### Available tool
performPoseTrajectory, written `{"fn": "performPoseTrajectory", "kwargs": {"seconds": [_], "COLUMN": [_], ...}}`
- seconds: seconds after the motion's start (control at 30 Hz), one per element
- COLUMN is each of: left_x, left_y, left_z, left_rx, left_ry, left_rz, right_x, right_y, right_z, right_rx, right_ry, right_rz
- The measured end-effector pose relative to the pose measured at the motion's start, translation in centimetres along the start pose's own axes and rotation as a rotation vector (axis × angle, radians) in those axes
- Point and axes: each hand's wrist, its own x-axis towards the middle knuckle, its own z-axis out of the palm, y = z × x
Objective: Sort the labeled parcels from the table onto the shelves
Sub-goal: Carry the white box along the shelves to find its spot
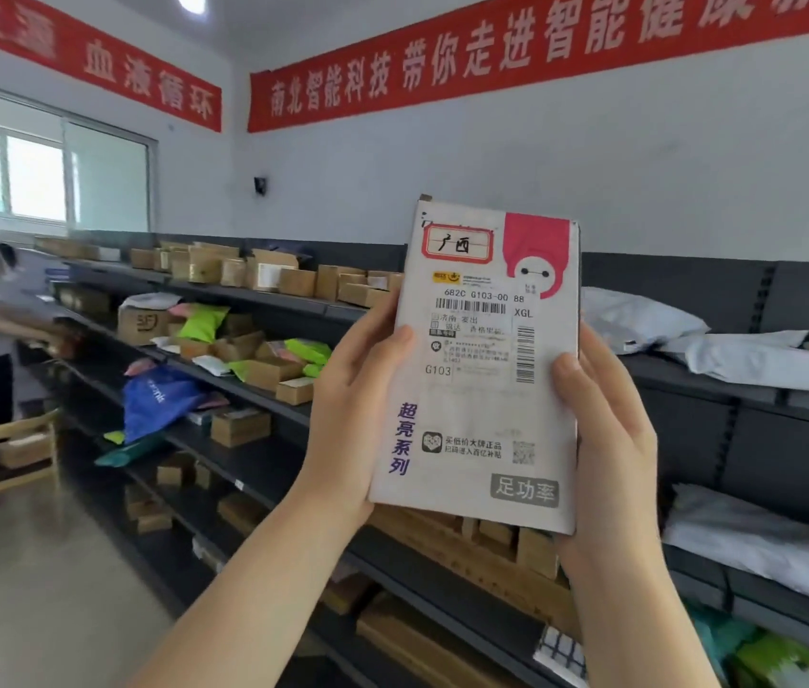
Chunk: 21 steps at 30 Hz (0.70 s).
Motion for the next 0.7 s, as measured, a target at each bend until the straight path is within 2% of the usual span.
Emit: {"fn": "performPoseTrajectory", "kwargs": {"seconds": [0.23, 0.5, 0.7], "left_x": [8.7, 18.7, 24.4], "left_y": [-6.2, -10.0, -13.3], "left_z": [-8.1, -16.3, -21.4], "left_rx": [0.085, 0.147, 0.098], "left_ry": [0.122, 0.277, 0.266], "left_rz": [-0.020, -0.016, -0.007], "right_x": [7.8, 16.7, 21.0], "right_y": [11.4, 21.7, 27.8], "right_z": [4.9, 11.4, 14.9], "right_rx": [0.054, 0.130, 0.113], "right_ry": [-0.040, -0.076, -0.059], "right_rz": [0.065, 0.142, 0.125]}}
